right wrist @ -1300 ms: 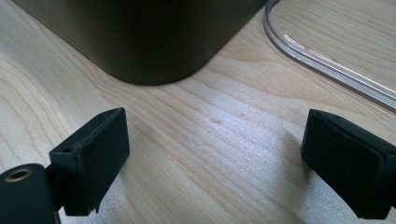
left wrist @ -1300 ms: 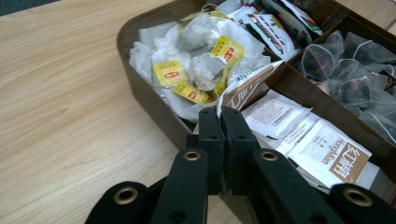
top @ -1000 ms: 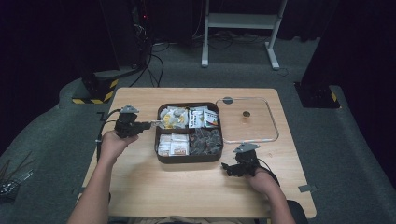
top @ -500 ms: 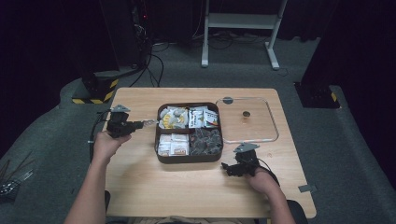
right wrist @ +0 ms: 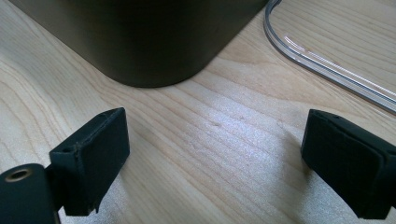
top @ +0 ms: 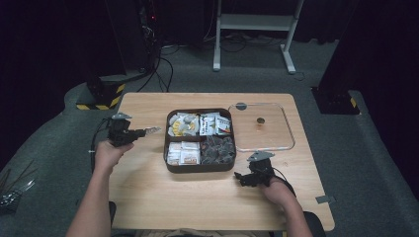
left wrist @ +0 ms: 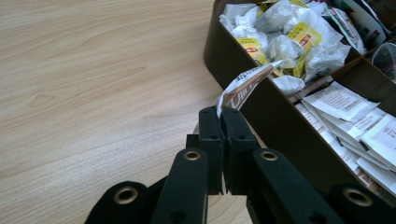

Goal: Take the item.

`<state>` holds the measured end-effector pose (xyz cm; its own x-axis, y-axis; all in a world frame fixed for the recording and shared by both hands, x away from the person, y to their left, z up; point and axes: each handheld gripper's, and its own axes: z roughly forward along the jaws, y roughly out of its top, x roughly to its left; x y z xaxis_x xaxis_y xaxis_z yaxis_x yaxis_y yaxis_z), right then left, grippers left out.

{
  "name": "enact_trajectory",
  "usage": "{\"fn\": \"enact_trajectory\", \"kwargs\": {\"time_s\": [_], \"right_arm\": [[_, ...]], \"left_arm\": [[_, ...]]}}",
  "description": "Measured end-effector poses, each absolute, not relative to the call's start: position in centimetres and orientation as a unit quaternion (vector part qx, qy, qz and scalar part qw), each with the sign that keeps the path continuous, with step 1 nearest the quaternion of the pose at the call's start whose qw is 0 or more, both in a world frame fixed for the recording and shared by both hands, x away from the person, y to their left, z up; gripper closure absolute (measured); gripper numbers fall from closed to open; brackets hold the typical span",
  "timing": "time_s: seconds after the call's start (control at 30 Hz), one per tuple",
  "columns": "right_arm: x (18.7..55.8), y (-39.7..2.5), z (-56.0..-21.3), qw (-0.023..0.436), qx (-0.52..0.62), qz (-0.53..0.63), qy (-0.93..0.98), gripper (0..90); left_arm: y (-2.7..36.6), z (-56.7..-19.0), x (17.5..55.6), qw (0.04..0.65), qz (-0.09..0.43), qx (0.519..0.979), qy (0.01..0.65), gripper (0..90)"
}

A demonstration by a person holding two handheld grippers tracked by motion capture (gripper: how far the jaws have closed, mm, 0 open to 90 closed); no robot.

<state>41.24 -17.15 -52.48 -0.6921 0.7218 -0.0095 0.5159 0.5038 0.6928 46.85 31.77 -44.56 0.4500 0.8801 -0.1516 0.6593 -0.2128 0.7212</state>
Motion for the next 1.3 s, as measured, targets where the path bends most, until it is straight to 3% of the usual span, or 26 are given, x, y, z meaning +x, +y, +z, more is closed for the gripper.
{"fn": "enact_trajectory", "kwargs": {"time_s": [1.0,1.3], "right_arm": [[41.2,-17.1,-52.5,0.151,0.362,0.342,0.854,7.7],[41.2,-17.1,-52.5,0.151,0.363,0.342,0.854,7.7]], "left_arm": [[31.1,-49.2,49.0,0.304,0.130,0.790,0.517,87.3],[30.6,-50.3,49.2,0.297,0.110,0.797,0.513,82.0]]}}
